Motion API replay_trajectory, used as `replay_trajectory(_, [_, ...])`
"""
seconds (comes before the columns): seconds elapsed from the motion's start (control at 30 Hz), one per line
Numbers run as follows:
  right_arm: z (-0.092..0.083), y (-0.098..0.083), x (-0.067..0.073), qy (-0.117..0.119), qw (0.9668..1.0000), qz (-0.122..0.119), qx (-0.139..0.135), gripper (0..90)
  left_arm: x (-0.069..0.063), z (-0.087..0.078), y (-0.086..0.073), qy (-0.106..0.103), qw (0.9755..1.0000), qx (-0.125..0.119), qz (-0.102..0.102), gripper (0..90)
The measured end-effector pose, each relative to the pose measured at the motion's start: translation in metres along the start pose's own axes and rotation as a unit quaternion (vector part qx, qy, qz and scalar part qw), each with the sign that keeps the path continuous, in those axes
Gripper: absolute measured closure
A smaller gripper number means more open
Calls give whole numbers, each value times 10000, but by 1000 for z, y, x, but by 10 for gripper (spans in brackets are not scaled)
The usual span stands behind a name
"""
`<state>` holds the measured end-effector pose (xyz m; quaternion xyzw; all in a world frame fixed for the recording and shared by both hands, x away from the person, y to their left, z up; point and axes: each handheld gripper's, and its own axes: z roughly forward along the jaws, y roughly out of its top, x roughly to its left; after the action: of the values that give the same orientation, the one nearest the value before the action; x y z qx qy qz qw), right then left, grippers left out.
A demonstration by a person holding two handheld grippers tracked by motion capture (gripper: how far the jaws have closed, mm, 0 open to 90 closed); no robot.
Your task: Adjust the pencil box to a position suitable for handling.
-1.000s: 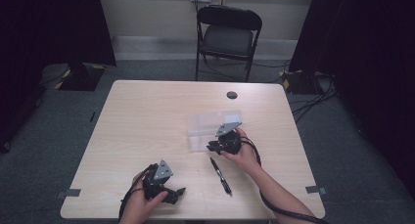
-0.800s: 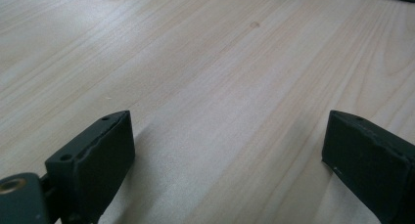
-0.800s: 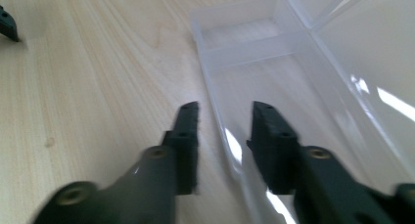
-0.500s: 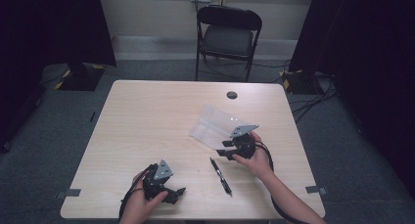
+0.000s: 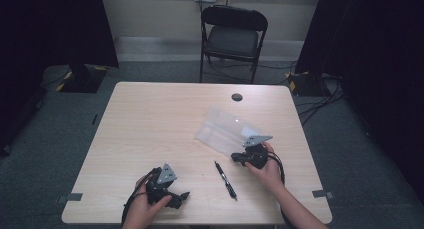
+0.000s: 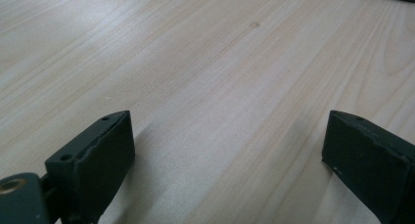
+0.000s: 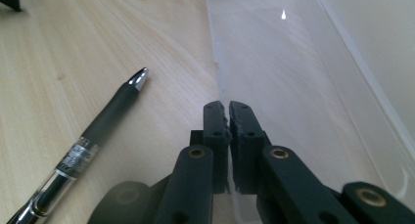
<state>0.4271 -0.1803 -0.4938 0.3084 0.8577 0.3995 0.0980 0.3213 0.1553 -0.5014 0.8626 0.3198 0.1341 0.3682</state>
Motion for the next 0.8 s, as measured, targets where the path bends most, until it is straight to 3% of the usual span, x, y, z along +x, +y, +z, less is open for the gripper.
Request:
replay_trajectory(0.1, [-4, -4, -4, -221, 9996, 145, -52, 881, 0, 0, 0, 0, 10000, 2, 4, 50])
replay_trajectory(0.2, [-7, -6, -10, -266, 9992, 272, -80, 879, 0, 0, 0, -2, 10000, 1, 1, 50])
replay_trajectory(0.6, [-8, -7, -7, -200, 9992, 343, -68, 869, 0, 0, 0, -1, 10000, 0, 0, 50])
replay_trajectory(0.8, [-9, -6, -2, -121, 9992, 370, -112, 823, 0, 0, 0, 0, 10000, 0, 1, 50])
